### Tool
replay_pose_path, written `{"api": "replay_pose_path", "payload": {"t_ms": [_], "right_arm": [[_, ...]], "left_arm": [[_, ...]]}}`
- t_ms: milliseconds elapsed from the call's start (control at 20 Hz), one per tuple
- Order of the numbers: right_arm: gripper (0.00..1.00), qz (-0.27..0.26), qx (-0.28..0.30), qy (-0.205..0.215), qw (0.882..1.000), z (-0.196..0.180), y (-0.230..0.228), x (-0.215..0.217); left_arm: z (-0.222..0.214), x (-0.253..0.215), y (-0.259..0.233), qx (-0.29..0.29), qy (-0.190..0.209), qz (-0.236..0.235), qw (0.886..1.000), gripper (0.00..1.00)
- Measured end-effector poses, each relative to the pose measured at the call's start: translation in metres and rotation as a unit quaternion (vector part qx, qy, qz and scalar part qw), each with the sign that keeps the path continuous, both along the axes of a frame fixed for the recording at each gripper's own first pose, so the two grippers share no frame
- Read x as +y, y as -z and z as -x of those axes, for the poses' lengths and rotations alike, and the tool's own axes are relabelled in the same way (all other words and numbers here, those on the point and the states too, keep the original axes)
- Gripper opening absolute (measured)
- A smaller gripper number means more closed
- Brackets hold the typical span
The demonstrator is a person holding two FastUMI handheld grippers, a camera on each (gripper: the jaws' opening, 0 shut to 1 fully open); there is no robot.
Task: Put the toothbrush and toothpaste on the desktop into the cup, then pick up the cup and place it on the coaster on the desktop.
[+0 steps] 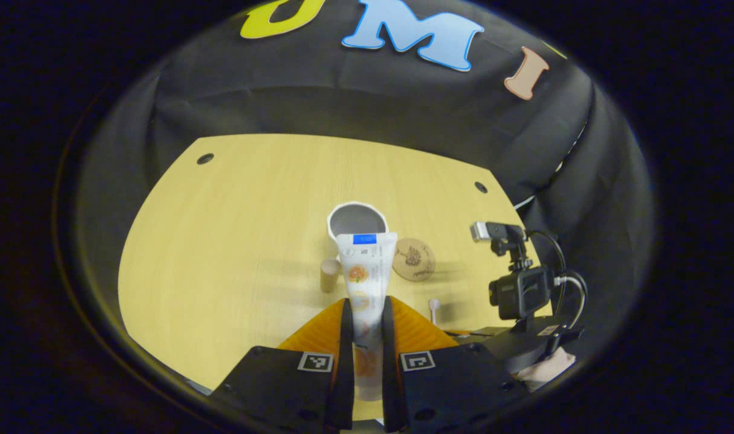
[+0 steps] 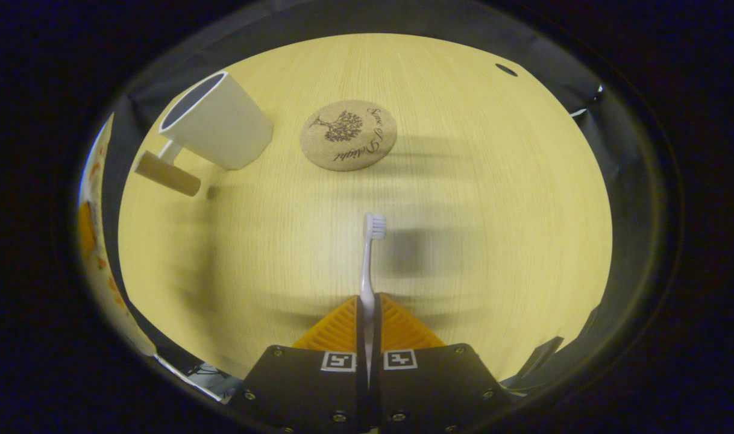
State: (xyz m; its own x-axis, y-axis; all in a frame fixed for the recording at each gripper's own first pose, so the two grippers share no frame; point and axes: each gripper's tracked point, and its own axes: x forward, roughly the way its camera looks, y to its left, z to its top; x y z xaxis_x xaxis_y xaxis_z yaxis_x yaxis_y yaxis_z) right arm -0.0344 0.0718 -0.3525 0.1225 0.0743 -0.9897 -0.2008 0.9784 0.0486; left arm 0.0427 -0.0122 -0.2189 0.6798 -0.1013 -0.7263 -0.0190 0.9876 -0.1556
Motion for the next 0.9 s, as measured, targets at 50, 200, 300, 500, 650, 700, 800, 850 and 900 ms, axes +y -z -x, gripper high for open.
{"api": "replay_pose_path", "payload": {"t_ms": [50, 200, 300, 500, 650, 700, 800, 850, 900], "right_arm": [[0.02, 0.0, -0.001, -0.001, 1.0, 0.0, 0.0, 0.0], [0.02, 0.001, -0.005, -0.003, 1.0, 0.0, 0.0, 0.0], [0.02, 0.001, -0.007, -0.003, 1.0, 0.0, 0.0, 0.001], [0.03, 0.0, -0.013, -0.003, 1.0, 0.001, 0.0, 0.0], [0.03, 0.0, -0.015, -0.003, 1.0, 0.0, 0.0, 0.0], [0.03, 0.0, -0.015, -0.004, 1.0, 0.001, 0.001, 0.0], [0.03, -0.001, -0.017, -0.005, 1.0, 0.001, 0.001, 0.0], [0.03, -0.002, -0.017, -0.005, 1.0, 0.0, 0.0, 0.0], [0.03, -0.002, -0.017, -0.005, 1.0, 0.001, 0.001, 0.0]], "left_arm": [[-0.011, -0.001, -0.01, -0.014, 0.001, 0.002, 1.0, 0.26], [-0.048, 0.003, -0.034, -0.054, 0.013, -0.004, 0.998, 0.26], [-0.07, 0.003, -0.047, -0.074, 0.023, -0.003, 0.997, 0.26], [-0.11, -0.005, -0.051, -0.108, 0.046, 0.009, 0.993, 0.26], [-0.137, -0.01, -0.05, -0.129, 0.069, 0.007, 0.989, 0.26], [-0.146, -0.011, -0.049, -0.138, 0.074, 0.005, 0.988, 0.26], [-0.162, -0.01, -0.045, -0.155, 0.081, 0.004, 0.985, 0.26], [-0.168, -0.009, -0.045, -0.164, 0.085, 0.006, 0.983, 0.26], [-0.174, -0.008, -0.042, -0.174, 0.087, 0.003, 0.981, 0.26]]}}
